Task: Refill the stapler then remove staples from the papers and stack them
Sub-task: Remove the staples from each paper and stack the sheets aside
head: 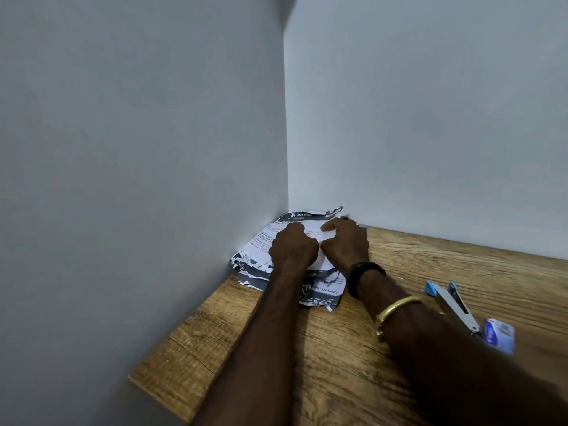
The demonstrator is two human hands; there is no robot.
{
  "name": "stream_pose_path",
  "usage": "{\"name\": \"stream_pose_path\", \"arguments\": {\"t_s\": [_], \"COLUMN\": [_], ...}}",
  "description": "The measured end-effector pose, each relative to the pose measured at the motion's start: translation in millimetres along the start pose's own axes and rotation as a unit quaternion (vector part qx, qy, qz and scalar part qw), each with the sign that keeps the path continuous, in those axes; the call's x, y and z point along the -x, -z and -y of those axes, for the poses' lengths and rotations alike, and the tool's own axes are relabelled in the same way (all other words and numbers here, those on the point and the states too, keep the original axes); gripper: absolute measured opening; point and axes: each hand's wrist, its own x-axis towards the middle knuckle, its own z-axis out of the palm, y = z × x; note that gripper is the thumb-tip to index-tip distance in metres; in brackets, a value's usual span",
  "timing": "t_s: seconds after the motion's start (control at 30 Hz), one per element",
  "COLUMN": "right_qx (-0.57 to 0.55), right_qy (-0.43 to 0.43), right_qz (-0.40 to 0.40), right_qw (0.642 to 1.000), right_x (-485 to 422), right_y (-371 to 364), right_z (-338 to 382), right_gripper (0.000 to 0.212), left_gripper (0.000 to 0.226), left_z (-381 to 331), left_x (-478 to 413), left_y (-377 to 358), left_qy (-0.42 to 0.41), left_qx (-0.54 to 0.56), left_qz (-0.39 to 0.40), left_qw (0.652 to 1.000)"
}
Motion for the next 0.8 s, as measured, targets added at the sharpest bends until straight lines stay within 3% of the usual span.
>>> {"name": "stream_pose_path", "arguments": {"t_s": [0.13, 0.33, 0.6, 0.8], "right_qx": [-0.082, -0.259, -0.285, -0.289], "right_qy": [-0.009, -0.031, 0.008, 0.001], "right_qz": [-0.027, -0.057, -0.081, -0.106], "right_qw": [0.996, 0.964, 0.955, 0.952], "right_x": [-3, -3, 10, 28], "right_y": [5, 25, 76, 124], "right_z": [1, 1, -25, -52], "right_gripper": [0.028, 0.031, 0.032, 0.03], "left_gripper": [0.045, 0.035, 0.03, 0.03], "left_z": [-2, -18, -48, -50], "left_x": [3, 6, 30, 37], "left_y": [2, 11, 5, -2], "left_qy": [-0.024, -0.098, -0.243, -0.257], "left_qx": [0.017, 0.094, 0.162, 0.145], "left_qz": [-0.021, -0.085, -0.099, -0.083], "left_qw": [0.999, 0.987, 0.951, 0.952]}}
